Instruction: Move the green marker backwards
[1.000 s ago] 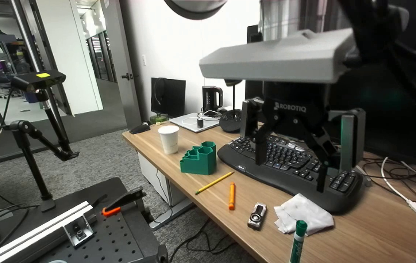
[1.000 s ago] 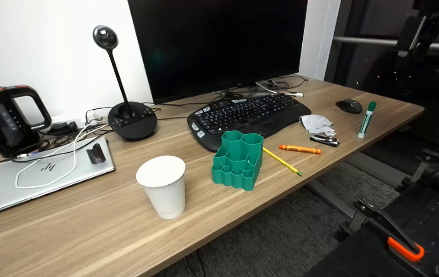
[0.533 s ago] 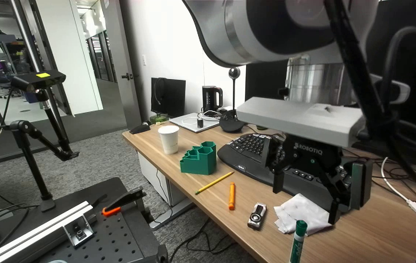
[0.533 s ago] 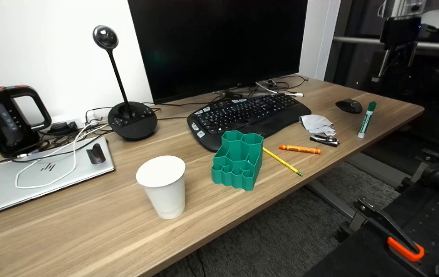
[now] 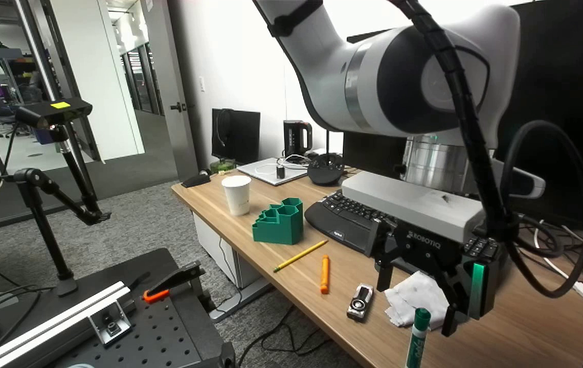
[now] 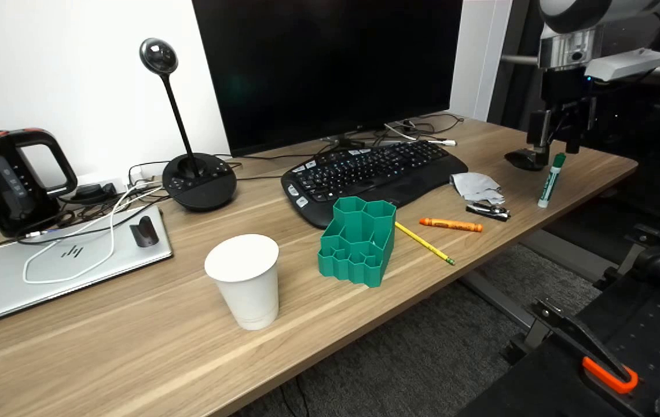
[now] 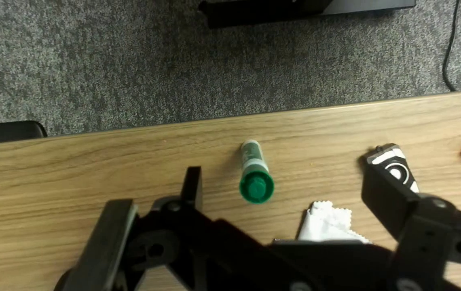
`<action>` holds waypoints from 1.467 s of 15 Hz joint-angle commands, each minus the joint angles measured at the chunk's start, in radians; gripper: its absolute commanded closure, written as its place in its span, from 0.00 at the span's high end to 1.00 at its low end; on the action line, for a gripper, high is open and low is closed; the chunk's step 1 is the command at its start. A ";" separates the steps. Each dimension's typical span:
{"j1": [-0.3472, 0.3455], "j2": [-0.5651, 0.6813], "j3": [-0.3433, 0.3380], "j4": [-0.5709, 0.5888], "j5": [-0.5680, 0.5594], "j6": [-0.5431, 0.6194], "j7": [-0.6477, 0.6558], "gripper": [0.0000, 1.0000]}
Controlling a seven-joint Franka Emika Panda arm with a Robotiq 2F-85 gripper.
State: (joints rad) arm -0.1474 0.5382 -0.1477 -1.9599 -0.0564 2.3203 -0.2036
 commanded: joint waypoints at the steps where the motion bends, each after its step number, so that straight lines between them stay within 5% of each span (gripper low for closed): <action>1: 0.003 0.049 0.003 0.075 -0.036 -0.069 0.045 0.74; 11: 0.004 0.095 0.003 0.146 -0.070 -0.159 0.074 0.00; 15: -0.001 0.043 0.015 0.132 -0.059 -0.165 0.054 0.05; 22: -0.070 0.120 0.033 0.385 0.074 -0.194 0.071 0.05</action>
State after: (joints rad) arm -0.1752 0.5990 -0.1409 -1.7070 -0.0375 2.1855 -0.1460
